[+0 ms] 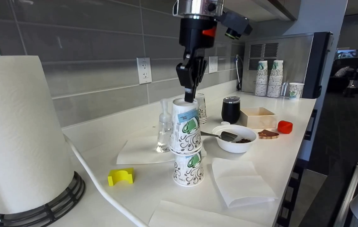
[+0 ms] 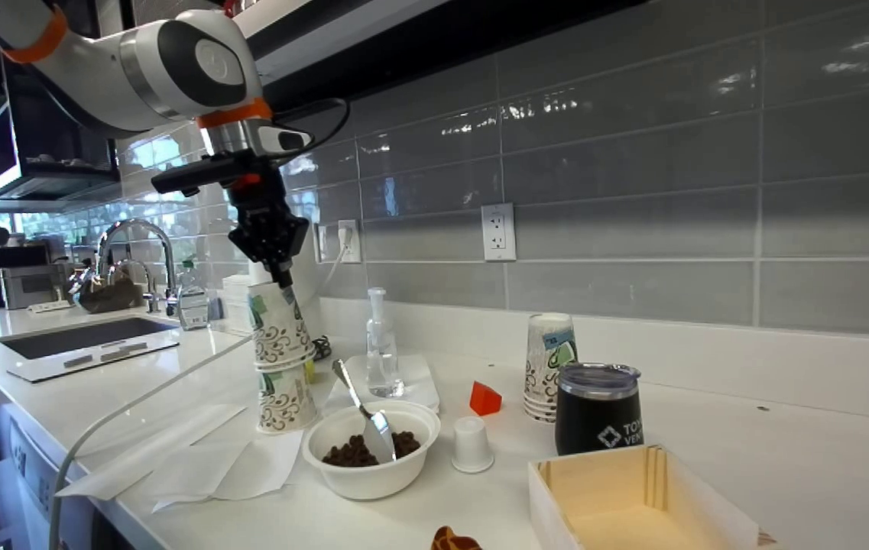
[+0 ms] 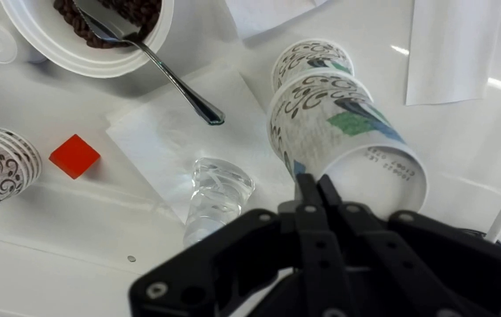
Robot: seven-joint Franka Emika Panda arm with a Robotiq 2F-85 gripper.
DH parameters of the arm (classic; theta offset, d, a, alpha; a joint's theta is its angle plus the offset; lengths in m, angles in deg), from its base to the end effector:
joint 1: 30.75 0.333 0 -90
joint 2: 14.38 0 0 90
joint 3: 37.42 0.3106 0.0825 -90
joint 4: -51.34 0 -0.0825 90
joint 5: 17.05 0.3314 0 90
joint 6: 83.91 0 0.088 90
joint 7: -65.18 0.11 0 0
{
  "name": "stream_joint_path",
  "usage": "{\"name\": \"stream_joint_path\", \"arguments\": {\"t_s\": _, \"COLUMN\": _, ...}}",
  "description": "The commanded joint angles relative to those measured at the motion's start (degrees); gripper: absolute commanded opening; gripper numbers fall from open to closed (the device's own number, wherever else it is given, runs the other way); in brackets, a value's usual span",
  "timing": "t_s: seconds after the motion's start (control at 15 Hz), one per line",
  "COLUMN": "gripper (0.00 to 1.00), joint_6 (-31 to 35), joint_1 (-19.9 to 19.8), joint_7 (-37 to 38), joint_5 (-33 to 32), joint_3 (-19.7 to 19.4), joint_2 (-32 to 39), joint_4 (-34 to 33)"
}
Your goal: Move two cups from the right pile to the left pile
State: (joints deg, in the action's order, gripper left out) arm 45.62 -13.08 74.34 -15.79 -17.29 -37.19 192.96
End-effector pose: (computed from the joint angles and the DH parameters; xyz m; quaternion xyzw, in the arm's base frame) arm 0.3080 0.2490 0.4622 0.9672 0.2330 0.0985 0.0212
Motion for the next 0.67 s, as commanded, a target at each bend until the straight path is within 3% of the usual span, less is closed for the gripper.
{"name": "stream_joint_path", "arguments": {"t_s": 0.0, "gripper": 0.29, "joint_6": 0.3, "joint_1": -0.7, "joint_7": 1.8, "joint_5": -1.7, "joint_3": 0.7, "joint_2": 2.2, "joint_4": -1.7}}
{"name": "stream_joint_path", "arguments": {"t_s": 0.13, "gripper": 0.36, "joint_6": 0.2, "joint_1": -0.5, "joint_7": 1.8, "joint_5": -1.5, "joint_3": 0.6, "joint_2": 2.4, "joint_4": -1.9}}
{"name": "stream_joint_path", "arguments": {"t_s": 0.6, "gripper": 0.89, "joint_6": -0.3, "joint_1": -0.4, "joint_7": 1.3, "joint_5": -1.5, "joint_3": 0.4, "joint_2": 2.6, "joint_4": -2.3}}
